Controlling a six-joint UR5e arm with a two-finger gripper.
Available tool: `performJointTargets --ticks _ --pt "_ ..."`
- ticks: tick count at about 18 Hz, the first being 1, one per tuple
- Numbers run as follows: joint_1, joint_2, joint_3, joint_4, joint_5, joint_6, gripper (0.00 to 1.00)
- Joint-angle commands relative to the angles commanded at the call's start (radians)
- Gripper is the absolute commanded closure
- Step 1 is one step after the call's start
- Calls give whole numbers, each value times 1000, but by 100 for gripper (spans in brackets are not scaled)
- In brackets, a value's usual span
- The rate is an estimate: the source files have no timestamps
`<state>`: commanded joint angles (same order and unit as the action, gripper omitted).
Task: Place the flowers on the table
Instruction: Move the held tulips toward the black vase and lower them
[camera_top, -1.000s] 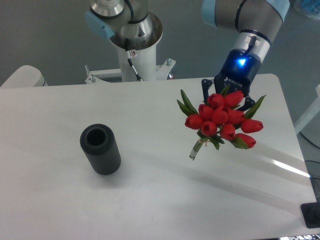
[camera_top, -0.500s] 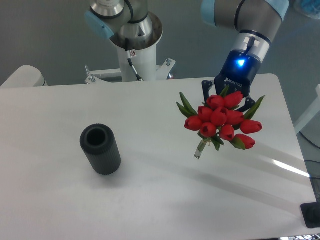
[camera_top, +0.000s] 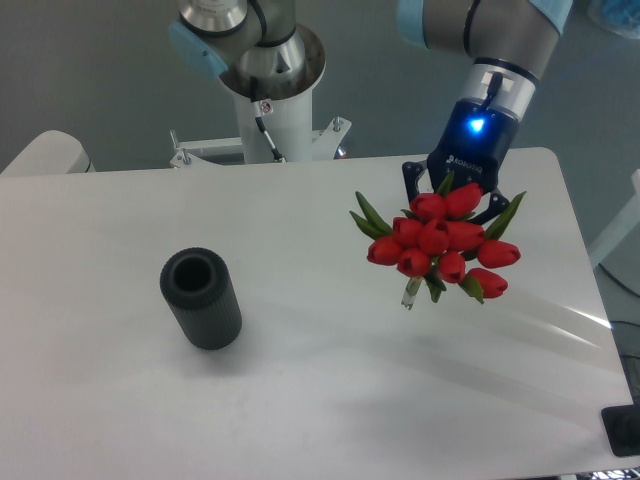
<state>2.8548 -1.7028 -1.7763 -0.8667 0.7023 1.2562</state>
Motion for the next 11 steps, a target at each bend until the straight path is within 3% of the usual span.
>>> performJointTargets --ticks 11 --pt "-120 14 -12 5 368 8 85"
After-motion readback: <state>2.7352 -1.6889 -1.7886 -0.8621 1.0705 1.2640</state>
